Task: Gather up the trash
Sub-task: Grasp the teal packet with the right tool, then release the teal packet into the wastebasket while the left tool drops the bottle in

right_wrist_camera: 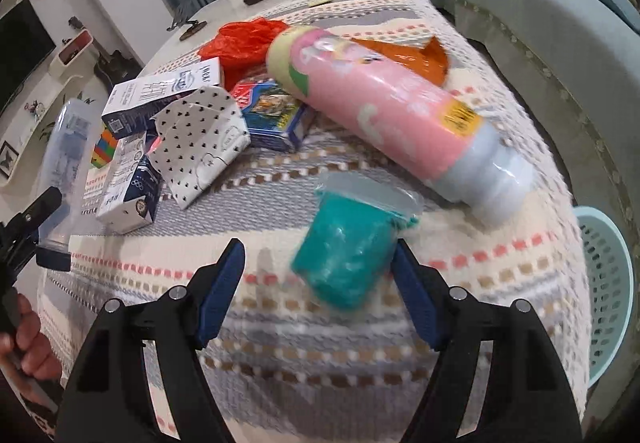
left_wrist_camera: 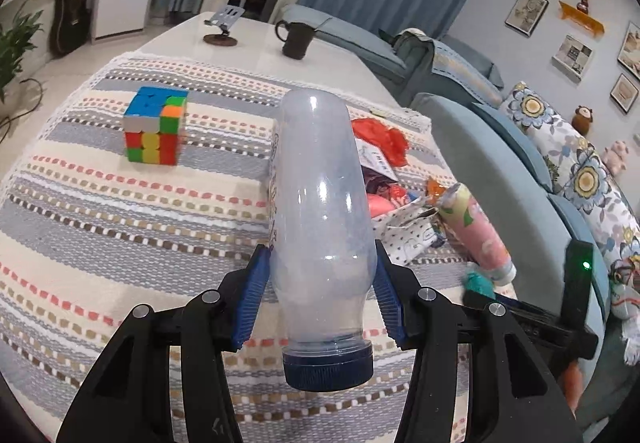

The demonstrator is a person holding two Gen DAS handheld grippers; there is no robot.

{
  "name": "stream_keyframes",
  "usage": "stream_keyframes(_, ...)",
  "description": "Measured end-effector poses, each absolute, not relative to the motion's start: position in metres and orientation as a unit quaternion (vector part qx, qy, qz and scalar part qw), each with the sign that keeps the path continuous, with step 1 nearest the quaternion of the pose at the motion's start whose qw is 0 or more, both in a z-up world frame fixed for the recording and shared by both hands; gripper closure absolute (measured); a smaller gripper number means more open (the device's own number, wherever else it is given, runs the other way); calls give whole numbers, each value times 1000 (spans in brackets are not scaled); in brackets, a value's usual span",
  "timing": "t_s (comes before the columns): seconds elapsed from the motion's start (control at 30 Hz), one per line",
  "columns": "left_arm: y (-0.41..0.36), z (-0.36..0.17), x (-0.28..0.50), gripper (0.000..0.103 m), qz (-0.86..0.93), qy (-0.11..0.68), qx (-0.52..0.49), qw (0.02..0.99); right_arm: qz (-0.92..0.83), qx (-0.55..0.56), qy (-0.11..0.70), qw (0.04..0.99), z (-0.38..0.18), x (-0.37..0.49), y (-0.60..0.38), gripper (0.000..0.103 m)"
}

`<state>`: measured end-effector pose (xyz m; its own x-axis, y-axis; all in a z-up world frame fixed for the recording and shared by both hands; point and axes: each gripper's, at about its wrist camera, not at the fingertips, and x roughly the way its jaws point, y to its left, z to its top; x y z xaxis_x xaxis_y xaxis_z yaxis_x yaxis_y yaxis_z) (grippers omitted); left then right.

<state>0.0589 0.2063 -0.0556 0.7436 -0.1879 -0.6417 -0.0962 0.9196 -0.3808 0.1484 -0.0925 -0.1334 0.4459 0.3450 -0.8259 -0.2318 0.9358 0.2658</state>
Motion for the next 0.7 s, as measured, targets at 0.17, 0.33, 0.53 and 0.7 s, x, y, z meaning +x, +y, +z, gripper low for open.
stream_keyframes(0.17, 193, -48, 58, 54, -44, 350, -188, 916, 160, 35, 492, 855, -133, 141, -88, 60)
stream_keyframes(0.33, 167, -31, 54, 54, -79, 337, -179, 921, 148, 0, 461, 875, -115, 119, -95, 69)
stream_keyframes(0.53, 96, 17, 49, 54, -148, 313, -134, 928, 104, 14, 396, 912, -53, 79, -149, 69)
stream_keyframes(0.7, 27, 43, 48, 54, -208, 302, -114, 923, 39, 45, 368, 928, -20, 54, -228, 69)
